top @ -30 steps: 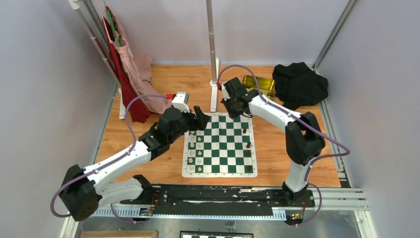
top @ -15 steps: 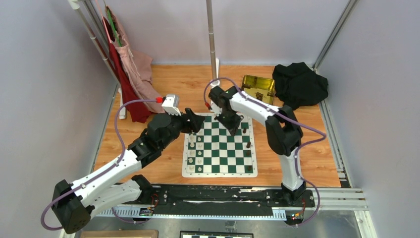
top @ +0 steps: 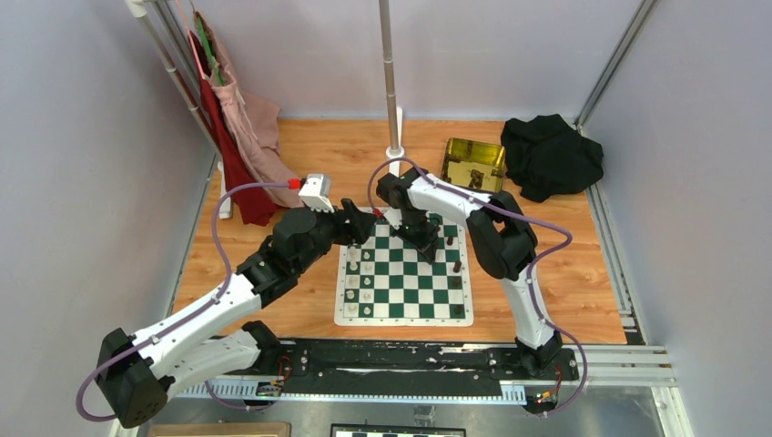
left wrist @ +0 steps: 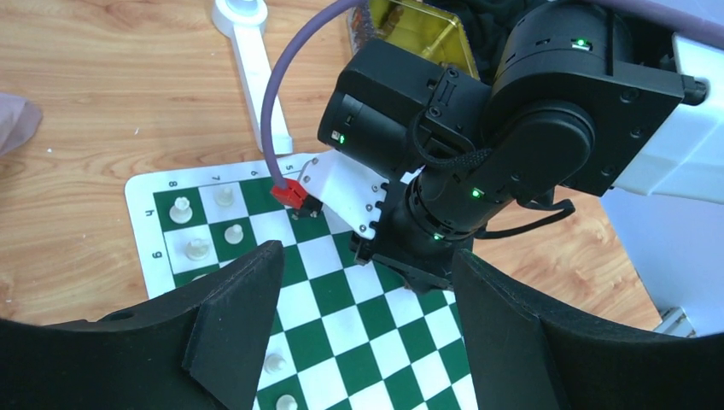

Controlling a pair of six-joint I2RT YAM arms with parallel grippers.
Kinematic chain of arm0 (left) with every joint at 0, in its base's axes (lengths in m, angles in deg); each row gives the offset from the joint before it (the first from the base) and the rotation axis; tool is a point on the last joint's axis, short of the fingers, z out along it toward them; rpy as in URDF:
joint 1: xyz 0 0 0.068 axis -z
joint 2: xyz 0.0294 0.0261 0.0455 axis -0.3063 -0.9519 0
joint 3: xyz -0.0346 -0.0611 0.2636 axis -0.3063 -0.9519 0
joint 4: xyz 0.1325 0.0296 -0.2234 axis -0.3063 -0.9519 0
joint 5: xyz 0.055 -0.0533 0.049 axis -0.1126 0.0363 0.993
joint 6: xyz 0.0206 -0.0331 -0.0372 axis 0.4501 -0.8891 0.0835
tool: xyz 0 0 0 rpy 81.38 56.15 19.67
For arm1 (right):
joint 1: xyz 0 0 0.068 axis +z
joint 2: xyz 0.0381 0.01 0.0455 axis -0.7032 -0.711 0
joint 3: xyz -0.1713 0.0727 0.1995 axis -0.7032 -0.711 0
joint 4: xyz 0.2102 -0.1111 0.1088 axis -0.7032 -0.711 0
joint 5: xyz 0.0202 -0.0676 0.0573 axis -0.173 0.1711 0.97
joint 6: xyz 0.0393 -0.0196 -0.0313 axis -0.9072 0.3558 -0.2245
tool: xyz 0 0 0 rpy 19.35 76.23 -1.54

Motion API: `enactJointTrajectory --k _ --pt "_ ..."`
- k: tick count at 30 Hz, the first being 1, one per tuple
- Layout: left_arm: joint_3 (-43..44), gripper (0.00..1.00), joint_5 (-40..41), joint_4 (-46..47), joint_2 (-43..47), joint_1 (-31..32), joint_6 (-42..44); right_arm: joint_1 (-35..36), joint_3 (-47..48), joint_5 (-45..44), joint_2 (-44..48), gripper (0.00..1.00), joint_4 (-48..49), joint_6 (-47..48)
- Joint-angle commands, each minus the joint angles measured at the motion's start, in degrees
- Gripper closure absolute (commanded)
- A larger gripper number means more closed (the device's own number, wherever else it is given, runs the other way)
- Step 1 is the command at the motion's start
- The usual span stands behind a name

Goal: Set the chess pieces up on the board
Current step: Place the chess piece on the chessboard.

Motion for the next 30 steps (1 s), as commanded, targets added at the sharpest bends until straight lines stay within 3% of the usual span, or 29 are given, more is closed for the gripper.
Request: enactJointTrajectory --k 1,8,14,18,30 --pt "0.24 0.23 0.79 0.24 -0.91 0.19 -0.06 0.32 3.18 0.44 -2.2 1.0 -3.79 1.49" --pt "1.02 0.23 0.52 0.43 -2.61 0.19 0.1 0.37 6.49 0.64 -4.86 0.97 -5.15 1.94" --pt "1.46 0.23 0.52 0.47 -3.45 0.19 0.49 0.32 8.21 0.56 -6.22 0.76 -5.3 2.11" --pt "1.52 0.23 0.42 0.72 -4.14 0.19 0.56 0.38 9.25 0.72 -6.35 0.71 -5.11 2.16" --pt "2.37 0.23 -0.1 1.0 -5.39 0.19 0.57 0.13 11.43 1.67 -4.06 0.68 -3.74 1.65"
